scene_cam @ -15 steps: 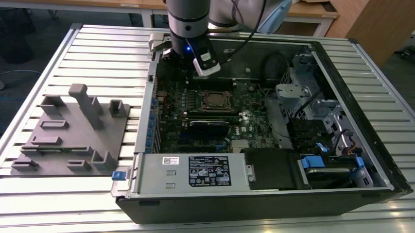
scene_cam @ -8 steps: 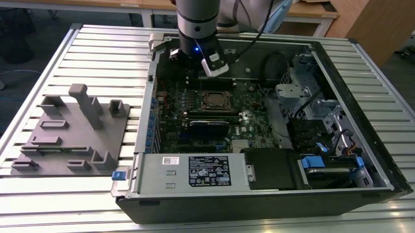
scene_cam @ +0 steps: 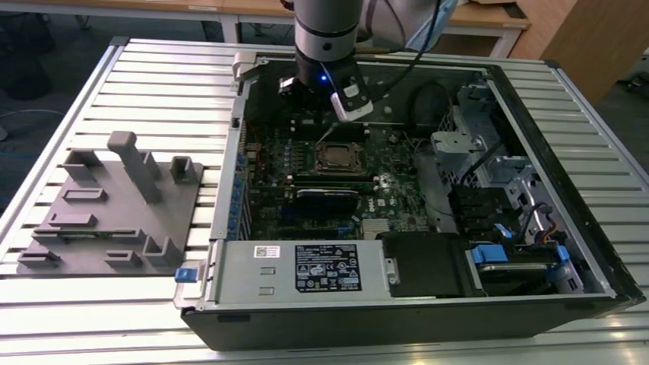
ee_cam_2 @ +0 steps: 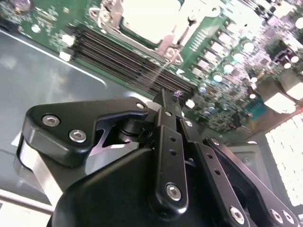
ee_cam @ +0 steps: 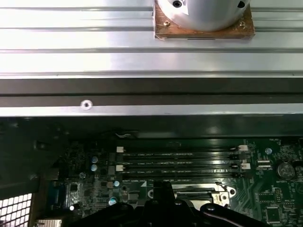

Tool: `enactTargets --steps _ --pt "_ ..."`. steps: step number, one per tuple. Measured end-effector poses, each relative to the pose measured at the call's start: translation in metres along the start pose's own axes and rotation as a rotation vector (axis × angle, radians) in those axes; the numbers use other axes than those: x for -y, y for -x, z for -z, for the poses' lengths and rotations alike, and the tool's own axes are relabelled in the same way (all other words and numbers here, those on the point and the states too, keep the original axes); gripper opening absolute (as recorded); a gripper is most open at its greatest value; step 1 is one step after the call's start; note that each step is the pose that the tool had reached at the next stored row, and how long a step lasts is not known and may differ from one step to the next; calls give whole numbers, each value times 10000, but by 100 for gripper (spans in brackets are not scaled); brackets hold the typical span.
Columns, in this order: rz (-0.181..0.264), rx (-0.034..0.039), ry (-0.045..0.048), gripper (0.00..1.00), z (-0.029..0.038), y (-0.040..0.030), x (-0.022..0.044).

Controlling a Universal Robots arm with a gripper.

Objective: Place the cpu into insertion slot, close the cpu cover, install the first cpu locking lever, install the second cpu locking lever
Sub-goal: 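Install the first cpu locking lever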

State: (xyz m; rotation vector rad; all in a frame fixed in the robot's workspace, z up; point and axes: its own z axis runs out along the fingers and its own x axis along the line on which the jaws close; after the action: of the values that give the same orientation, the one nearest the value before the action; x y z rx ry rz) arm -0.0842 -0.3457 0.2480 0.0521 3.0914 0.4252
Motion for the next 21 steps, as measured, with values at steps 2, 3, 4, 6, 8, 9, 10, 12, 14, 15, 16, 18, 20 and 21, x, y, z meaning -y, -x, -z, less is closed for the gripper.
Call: enactTargets --steps 2,3,4,6,8,9,10,12,14,15,16,18,20,21 --pt "0 2 -45 10 -4 52 -1" --pt "1 2 -66 10 -5 73 -2" --pt "2 3 -84 10 -5 80 -2" --pt "1 3 -91 10 -5 80 -1" --pt "1 3 -93 10 -5 80 -2" --pt "2 4 -97 10 -9 81 -1" --pt "1 4 -113 10 -14 81 0" --pt "0 5 -145 10 -27 83 4" --pt "-1 6 -168 10 -44 87 7" --pt "0 6 -178 10 -51 90 7" --pt "0 6 -191 10 -60 93 6" --pt "-2 7 -217 10 -80 102 -5" --pt "-2 9 -257 10 -101 114 -20" --pt "-2 11 -290 10 -110 122 -26"
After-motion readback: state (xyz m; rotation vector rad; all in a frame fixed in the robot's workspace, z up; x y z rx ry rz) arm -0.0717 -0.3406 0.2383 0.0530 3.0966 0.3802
